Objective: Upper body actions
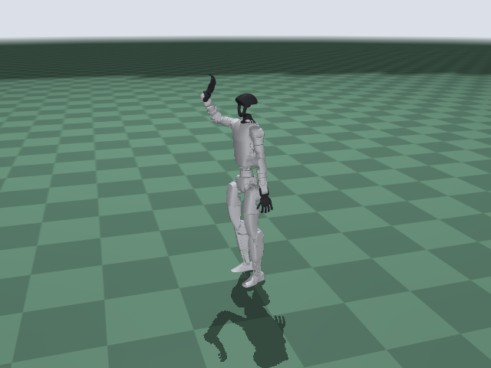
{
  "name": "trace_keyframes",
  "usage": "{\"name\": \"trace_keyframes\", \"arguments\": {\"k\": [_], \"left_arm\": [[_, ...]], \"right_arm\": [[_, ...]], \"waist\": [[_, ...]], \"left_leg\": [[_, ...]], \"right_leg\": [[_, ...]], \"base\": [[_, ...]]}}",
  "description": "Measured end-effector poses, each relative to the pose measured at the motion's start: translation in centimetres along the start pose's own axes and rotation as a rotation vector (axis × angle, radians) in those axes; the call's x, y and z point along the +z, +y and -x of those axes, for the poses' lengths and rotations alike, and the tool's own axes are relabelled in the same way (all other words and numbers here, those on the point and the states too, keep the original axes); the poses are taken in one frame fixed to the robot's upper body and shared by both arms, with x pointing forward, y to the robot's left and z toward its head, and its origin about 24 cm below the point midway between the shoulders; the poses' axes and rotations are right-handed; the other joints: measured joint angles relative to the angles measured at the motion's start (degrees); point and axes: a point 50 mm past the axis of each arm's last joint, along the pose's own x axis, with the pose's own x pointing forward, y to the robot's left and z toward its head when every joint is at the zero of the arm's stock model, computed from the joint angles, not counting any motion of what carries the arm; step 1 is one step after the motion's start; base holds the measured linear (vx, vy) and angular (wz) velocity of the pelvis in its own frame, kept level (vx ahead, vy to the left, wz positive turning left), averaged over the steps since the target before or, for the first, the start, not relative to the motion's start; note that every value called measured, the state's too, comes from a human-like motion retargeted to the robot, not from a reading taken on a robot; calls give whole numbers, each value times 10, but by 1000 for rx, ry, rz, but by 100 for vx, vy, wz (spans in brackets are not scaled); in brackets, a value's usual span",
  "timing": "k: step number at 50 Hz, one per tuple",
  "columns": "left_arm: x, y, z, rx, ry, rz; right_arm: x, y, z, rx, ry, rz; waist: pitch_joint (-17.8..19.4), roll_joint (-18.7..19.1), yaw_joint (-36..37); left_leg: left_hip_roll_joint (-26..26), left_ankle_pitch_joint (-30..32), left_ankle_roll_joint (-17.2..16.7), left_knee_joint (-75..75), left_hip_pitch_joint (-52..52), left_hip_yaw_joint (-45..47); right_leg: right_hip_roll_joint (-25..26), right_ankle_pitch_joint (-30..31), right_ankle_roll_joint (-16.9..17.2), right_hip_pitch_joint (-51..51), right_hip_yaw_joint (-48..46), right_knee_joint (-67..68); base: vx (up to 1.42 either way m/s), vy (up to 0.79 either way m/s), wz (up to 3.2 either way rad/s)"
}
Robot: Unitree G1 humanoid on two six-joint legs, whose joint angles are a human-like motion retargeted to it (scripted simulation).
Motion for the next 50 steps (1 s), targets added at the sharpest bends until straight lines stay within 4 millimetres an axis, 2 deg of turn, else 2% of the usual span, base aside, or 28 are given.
{"name": "trace_keyframes", "arguments": {"k": [2, 5, 7, 9, 11, 13, 15, 17, 20, 23, 25, 27, 29, 31, 34, 35, 37, 39, 41, 45, 47, 50], "left_arm": [[-3, 0, 0, 2, 12, 5], [-8, 8, 1, 37, 24, -25], [-10, 15, 2, 64, 27, -64], [-11, 21, 3, 88, 25, -93], [-10, 24, 3, 106, 14, -97], [-8, 22, 3, 112, 4, -87], [-6, 20, 2, 111, -5, -74], [-6, 17, 2, 102, -5, -70], [-6, 17, 2, 99, -3, -74], [-7, 20, 2, 107, -1, -80], [-7, 22, 3, 110, 2, -87], [-6, 23, 3, 109, 5, -91], [-5, 23, 3, 109, 6, -94], [-3, 24, 3, 109, 3, -94], [-1, 23, 3, 106, -6, -89], [0, 24, 3, 106, -8, -88], [0, 23, 4, 104, -7, -93], [1, 25, 4, 108, -4, -104], [1, 26, 4, 114, -3, -113], [3, 33, 6, 135, -2, -131], [3, 37, 7, 149, -2, -139], [3, 42, 8, 160, 2, -143]], "right_arm": [[-39, 13, 34, 120, 254, 53], [-96, 15, 117, 288, 735, 133], [-118, 6, 171, 365, 1025, 156], [-131, -10, 230, 459, 1358, 145], [-132, -32, 288, 538, 1708, 75], [-123, -49, 326, 556, 1957, -30], [-111, -61, 350, 494, 2118, -125], [-100, -70, 367, 303, 2216, -149], [-93, -79, 374, -17, 2235, -102], [-92, -75, 367, -164, 2184, -83], [-94, -61, 352, -131, 2121, -121], [-101, -45, 326, -23, 1984, -181], [-110, -33, 286, 96, 1768, -192], [-116, -25, 234, 174, 1481, -140], [-109, -21, 163, 173, 1074, -65], [-100, -21, 134, 145, 898, -46], [-80, -23, 96, 91, 647, -30], [-47, -28, 56, 9, 341, -43], [-13, -35, 28, -65, 90, -84], [54, -56, -6, -152, -312, -156], [83, -71, -17, -198, -442, -150], [113, -94, -23, -314, -551, -143]], "waist": [[-2, -1, -3], [-10, -11, -1], [-15, -18, 1], [-20, -24, 0], [-21, -29, -2], [-19, -28, -3], [-15, -25, -5], [-12, -20, -7], [-11, -17, -8], [-15, -20, -5], [-18, -21, -3], [-19, -20, -1], [-18, -20, -1], [-17, -20, -2], [-19, -20, -2], [-19, -20, -2], [-19, -20, 0], [-17, -22, 4], [-16, -24, 8], [-10, -33, 15], [-7, -38, 16], [-6, -44, 16]], "left_leg": [[-1, -1, 0, 0, -1, -1], [-2, -1, 0, 1, -7, -2], [-4, -1, 0, 1, -10, -5], [-5, -1, 0, 1, -13, -10], [-5, -2, 0, 2, -17, -16], [-4, -3, 0, 3, -17, -18], [-2, -3, 1, 4, -14, -17], [1, -4, 1, 4, -11, -16], [3, -4, 2, 4, -8, -15], [3, -5, 1, 4, -9, -14], [3, -6, 1, 4, -10, -14], [2, -6, 1, 4, -10, -13], [2, -6, 2, 4, -9, -13], [1, -6, 2, 4, -8, -14], [0, -5, 2, 3, -9, -17], [0, -5, 2, 2, -9, -17], [0, -5, 2, 2, -8, -17], [1, -5, 2, 2, -6, -17], [2, -5, 1, 2, -4, -16], [4, -5, 0, 2, 0, -15], [4, -5, 0, 1, 1, -15], [4, -4, 0, 1, 1, -16]], "right_leg": [[-1, 0, 1, -1, -1, 0], [-4, 1, 2, -7, 0, -1], [-5, 1, 2, -10, -1, -1], [-7, 1, 4, -12, -3, -1], [-7, 0, 5, -13, -6, -1], [-5, 0, 5, -12, -7, -2], [-2, -1, 5, -9, -6, -2], [2, -1, 5, -5, -5, -3], [5, -2, 5, -3, -4, -4], [5, -2, 5, -4, -4, -4], [5, -2, 4, -5, -4, -4], [5, -2, 4, -6, -3, -3], [5, -3, 4, -4, -4, -4], [5, -4, 3, -2, -7, -4], [5, -5, 3, -1, -10, -4], [5, -5, 3, -1, -11, -4], [6, -5, 3, 0, -11, -4], [7, -5, 2, 0, -9, -4], [8, -6, 1, 1, -6, -3], [9, -6, 0, 2, -2, -1], [9, -6, 0, 4, -2, -1], [9, -6, 0, 4, -4, -1]], "base": [[0, 0, 0], [0, 0, 0], [0, 0, 0], [0, 0, 0], [0, -5, 9], [0, 0, 0], [0, 0, 0], [0, 0, 0], [0, 0, 0], [0, 0, 0], [0, 0, 0], [0, 0, 0], [0, 0, 0], [0, 0, 0], [0, 0, 0], [0, 0, 0], [0, 0, 0], [0, 0, 0], [0, 0, 0], [0, 0, 0], [0, 0, 0], [0, 0, 0]]}}
